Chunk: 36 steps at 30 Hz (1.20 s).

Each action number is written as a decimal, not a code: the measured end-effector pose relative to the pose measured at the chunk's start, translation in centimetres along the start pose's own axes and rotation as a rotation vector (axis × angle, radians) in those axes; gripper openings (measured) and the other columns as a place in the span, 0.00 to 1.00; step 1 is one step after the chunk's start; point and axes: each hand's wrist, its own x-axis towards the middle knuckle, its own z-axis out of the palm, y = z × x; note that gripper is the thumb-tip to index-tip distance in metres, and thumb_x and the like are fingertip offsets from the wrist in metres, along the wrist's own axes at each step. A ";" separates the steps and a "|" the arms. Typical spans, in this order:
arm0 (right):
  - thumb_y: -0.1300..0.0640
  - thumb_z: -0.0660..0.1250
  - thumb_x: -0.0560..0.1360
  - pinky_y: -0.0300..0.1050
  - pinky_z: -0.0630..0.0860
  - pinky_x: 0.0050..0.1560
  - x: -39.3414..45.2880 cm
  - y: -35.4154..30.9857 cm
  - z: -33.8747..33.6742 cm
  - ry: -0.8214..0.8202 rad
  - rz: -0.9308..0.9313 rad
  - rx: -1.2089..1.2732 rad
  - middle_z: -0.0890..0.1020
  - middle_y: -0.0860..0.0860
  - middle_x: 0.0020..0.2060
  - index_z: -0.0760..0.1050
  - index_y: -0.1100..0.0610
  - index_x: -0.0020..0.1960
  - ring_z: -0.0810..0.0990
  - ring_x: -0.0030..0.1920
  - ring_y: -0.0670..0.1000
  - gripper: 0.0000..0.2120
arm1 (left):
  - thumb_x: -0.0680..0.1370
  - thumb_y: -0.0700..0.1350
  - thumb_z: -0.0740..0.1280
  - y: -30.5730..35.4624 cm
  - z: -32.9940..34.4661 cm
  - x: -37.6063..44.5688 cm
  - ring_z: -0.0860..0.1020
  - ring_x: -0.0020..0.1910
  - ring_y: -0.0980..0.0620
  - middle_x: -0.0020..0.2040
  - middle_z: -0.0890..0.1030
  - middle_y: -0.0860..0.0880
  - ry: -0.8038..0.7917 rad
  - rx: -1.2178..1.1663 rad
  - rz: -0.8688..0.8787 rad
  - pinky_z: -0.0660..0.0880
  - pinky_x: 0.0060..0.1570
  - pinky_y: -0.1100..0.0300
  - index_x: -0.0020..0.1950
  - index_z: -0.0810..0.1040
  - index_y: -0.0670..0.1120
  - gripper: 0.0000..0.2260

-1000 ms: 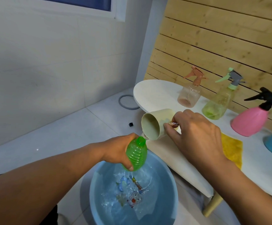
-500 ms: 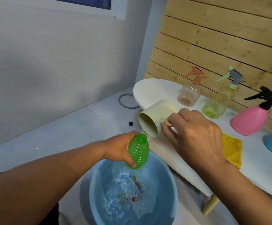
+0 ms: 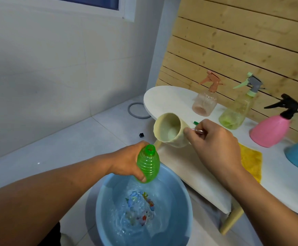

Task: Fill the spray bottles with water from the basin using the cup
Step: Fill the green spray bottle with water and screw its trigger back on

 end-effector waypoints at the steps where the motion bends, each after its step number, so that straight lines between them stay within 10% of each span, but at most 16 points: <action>1: 0.42 0.68 0.75 0.49 0.71 0.38 0.3 0.3 0.1 -0.053 0.082 0.084 0.78 0.47 0.32 0.73 0.52 0.37 0.76 0.38 0.55 0.15 | 0.64 0.44 0.86 0.1 -0.1 0.0 0.80 0.59 0.56 0.60 0.80 0.56 0.002 -0.004 0.001 0.80 0.59 0.56 0.68 0.68 0.58 0.40; 10: 0.44 0.73 0.73 0.41 0.61 0.31 1.4 4.3 1.6 -0.383 0.373 0.434 0.70 0.45 0.25 0.71 0.53 0.35 0.63 0.25 0.46 0.18 | 0.63 0.37 0.85 -0.4 -1.2 -0.9 0.81 0.57 0.53 0.57 0.80 0.50 0.021 -0.083 -0.025 0.81 0.50 0.59 0.63 0.68 0.56 0.37; 36: 0.53 0.68 0.76 0.44 0.65 0.32 -2.2 10.5 19.2 -0.894 0.419 0.179 0.72 0.52 0.32 0.73 0.56 0.37 0.67 0.30 0.50 0.12 | 0.64 0.39 0.85 -0.6 -2.7 -1.8 0.80 0.57 0.60 0.59 0.80 0.56 0.050 -0.065 -0.031 0.80 0.55 0.62 0.68 0.70 0.57 0.40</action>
